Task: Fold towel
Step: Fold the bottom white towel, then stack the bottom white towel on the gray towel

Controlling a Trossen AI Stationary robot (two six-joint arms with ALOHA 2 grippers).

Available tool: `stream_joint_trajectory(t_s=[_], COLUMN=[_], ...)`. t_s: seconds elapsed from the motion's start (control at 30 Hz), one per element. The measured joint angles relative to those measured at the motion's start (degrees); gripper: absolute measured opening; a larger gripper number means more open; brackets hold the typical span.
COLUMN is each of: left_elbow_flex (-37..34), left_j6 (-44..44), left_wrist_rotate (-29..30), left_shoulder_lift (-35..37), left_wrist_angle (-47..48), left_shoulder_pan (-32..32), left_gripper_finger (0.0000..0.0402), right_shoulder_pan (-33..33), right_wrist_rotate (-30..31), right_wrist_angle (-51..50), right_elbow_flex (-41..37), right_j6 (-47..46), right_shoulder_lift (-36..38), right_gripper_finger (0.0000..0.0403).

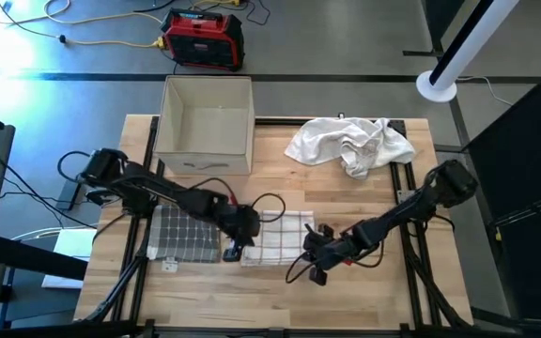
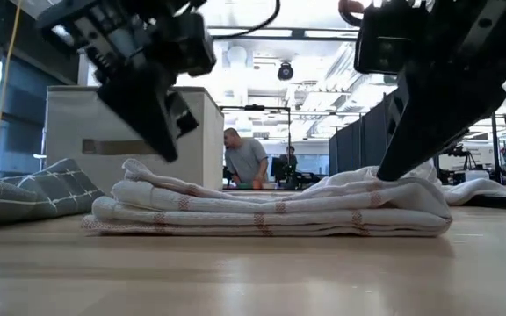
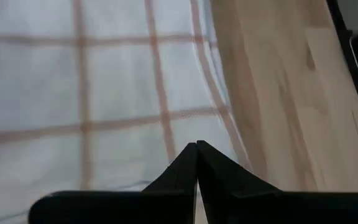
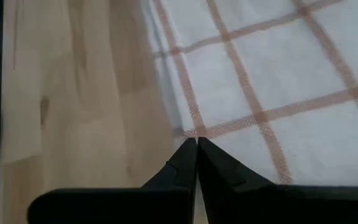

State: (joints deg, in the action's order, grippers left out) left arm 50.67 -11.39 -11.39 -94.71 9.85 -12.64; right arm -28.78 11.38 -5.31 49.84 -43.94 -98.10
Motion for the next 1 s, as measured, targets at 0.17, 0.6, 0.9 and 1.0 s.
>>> stream_joint_trajectory(t_s=[0.17,0.6,0.9,1.0], left_elbow_flex=[-2.24,4.90,9.85,10.69], left_j6=[-1.14,2.66,11.58,11.59], left_wrist_rotate=[0.04,5.16,9.54,9.69], left_shoulder_lift=[-1.24,5.50,1.68,-1.06], left_wrist_angle=[1.16,5.63,2.92,0.26], left_shoulder_pan=[0.39,4.90,8.18,9.03], left_gripper_finger=[0.0000,0.0002,0.0091,0.0136], right_shoulder_pan=[0.14,2.33,1.60,0.67], right_wrist_rotate=[-0.96,4.34,8.02,7.90], right_wrist_angle=[-0.47,-10.95,-12.45,-12.74], right_elbow_flex=[0.00,0.00,0.00,0.00], right_j6=[0.45,3.49,0.14,-1.12], right_shoulder_lift=[0.80,16.57,19.97,19.77], right_gripper_finger=[0.0000,0.0000,0.0000,0.0000])
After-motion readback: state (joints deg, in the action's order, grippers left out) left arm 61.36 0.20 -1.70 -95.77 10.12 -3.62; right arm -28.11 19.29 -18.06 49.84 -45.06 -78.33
